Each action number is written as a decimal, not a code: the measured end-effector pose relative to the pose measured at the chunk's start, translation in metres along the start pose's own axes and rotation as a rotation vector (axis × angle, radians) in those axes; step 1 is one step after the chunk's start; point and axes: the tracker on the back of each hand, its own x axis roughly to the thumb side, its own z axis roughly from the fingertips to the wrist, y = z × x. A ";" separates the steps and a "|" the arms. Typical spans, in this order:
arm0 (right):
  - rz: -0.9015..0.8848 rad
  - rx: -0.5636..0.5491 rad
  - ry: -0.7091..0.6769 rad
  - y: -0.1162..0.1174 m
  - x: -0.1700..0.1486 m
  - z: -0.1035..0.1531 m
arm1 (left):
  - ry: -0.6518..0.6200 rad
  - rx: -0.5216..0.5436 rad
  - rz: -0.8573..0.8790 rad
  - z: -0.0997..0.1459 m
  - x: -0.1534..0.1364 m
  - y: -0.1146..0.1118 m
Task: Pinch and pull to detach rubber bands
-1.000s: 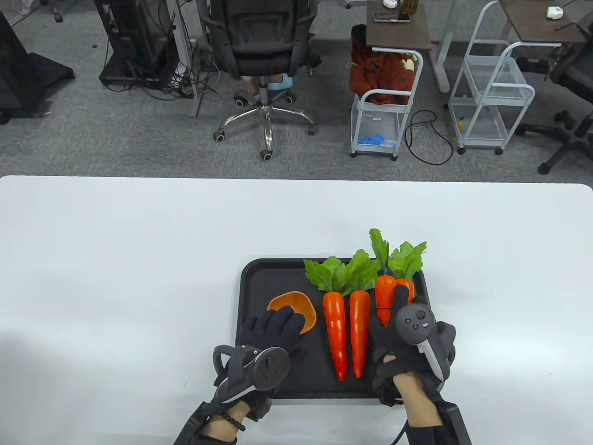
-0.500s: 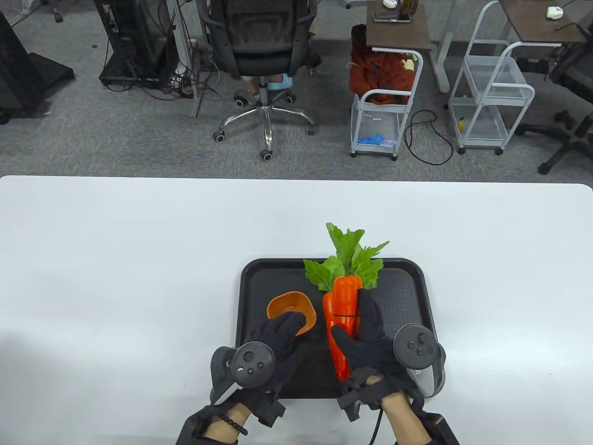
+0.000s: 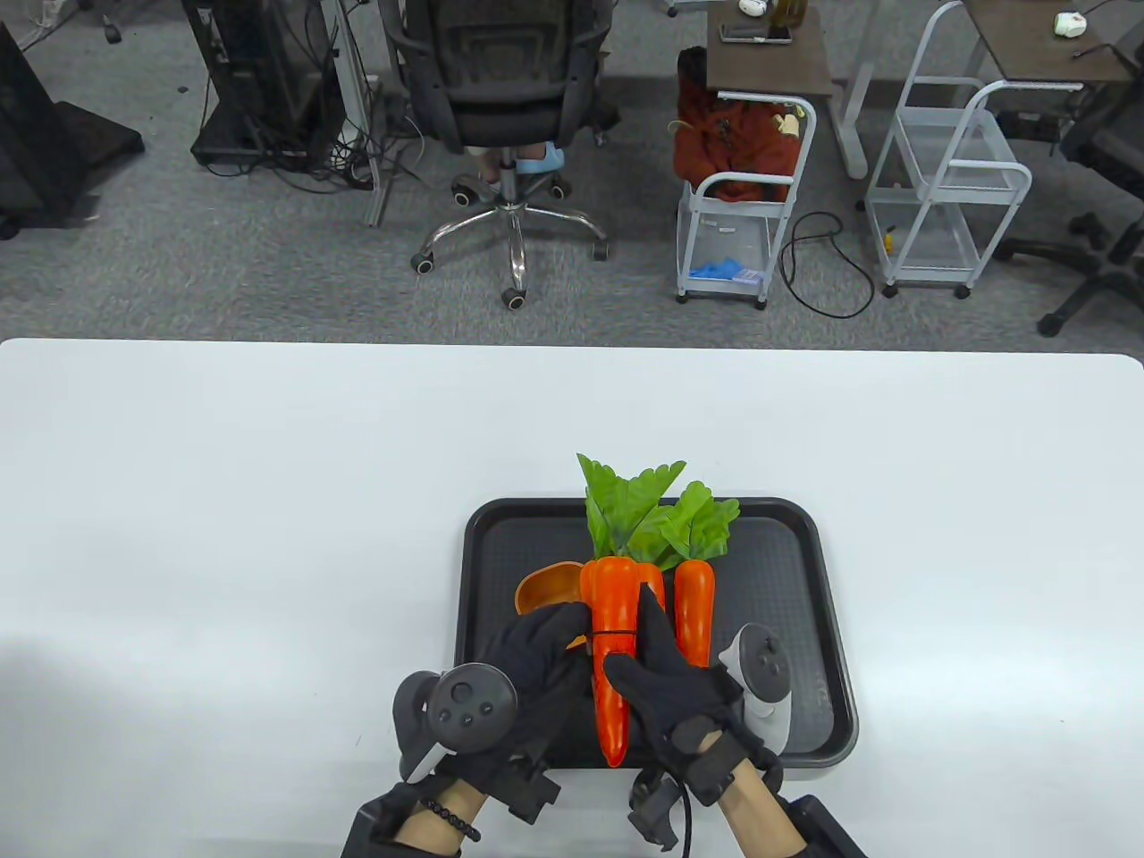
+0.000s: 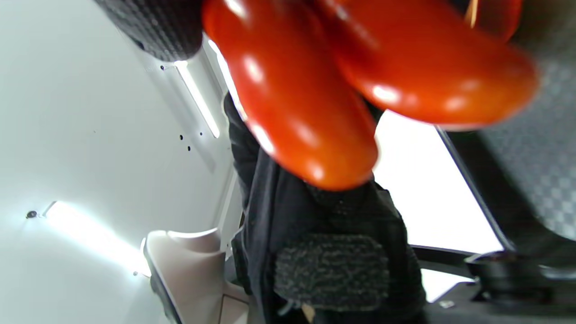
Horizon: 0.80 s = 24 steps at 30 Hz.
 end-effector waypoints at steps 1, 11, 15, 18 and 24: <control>-0.008 0.002 0.003 0.001 0.001 0.000 | -0.012 0.012 -0.012 0.000 0.001 0.001; -0.070 0.028 0.012 -0.001 -0.006 0.002 | -0.101 0.038 -0.097 0.003 0.007 0.002; -0.114 -0.002 0.077 -0.013 -0.009 0.005 | -0.143 0.010 -0.096 0.004 0.008 0.002; -0.077 0.039 0.099 -0.020 -0.010 0.005 | -0.179 -0.011 -0.115 0.004 0.010 0.000; -0.097 0.011 0.025 -0.024 -0.008 0.003 | -0.226 -0.029 -0.152 0.006 0.018 -0.003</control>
